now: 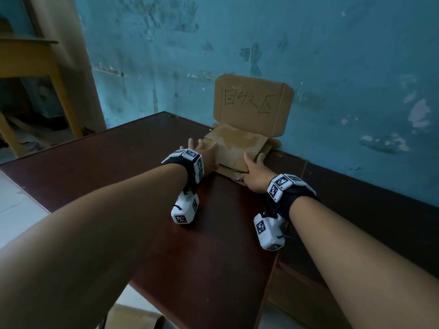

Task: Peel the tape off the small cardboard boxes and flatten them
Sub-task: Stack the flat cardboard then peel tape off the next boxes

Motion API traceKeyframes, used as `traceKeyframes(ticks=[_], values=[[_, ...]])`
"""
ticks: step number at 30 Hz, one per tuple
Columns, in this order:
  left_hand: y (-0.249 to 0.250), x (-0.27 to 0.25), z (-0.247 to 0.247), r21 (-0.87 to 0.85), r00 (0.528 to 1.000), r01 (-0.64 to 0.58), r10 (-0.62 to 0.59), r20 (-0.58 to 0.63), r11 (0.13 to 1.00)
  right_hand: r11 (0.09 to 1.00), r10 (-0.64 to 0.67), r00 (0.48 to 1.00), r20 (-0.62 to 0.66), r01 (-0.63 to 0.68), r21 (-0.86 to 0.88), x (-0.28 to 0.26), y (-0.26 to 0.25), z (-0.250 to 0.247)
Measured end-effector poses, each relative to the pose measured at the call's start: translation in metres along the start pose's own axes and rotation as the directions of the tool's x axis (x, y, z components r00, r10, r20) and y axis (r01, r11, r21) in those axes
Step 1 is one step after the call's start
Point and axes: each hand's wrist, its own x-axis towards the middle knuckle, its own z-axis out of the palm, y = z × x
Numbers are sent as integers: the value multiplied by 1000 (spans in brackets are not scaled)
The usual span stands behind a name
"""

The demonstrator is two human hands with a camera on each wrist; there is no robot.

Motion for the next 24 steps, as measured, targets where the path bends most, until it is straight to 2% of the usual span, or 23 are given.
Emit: traceKeyframes(ticks=[3, 10, 24], values=[[8, -14, -6, -9, 997, -55, 54, -47, 998, 998, -17, 999, -30, 19, 68, -15, 4, -10], [36, -45, -24, -3, 994, -109, 109, -27, 994, 996, -18, 998, -65, 24, 85, -59, 13, -32], [166, -135, -40, -72, 961, -278, 277, -19, 958, 990, 43, 975, -217, -12, 138, -172, 71, -76]])
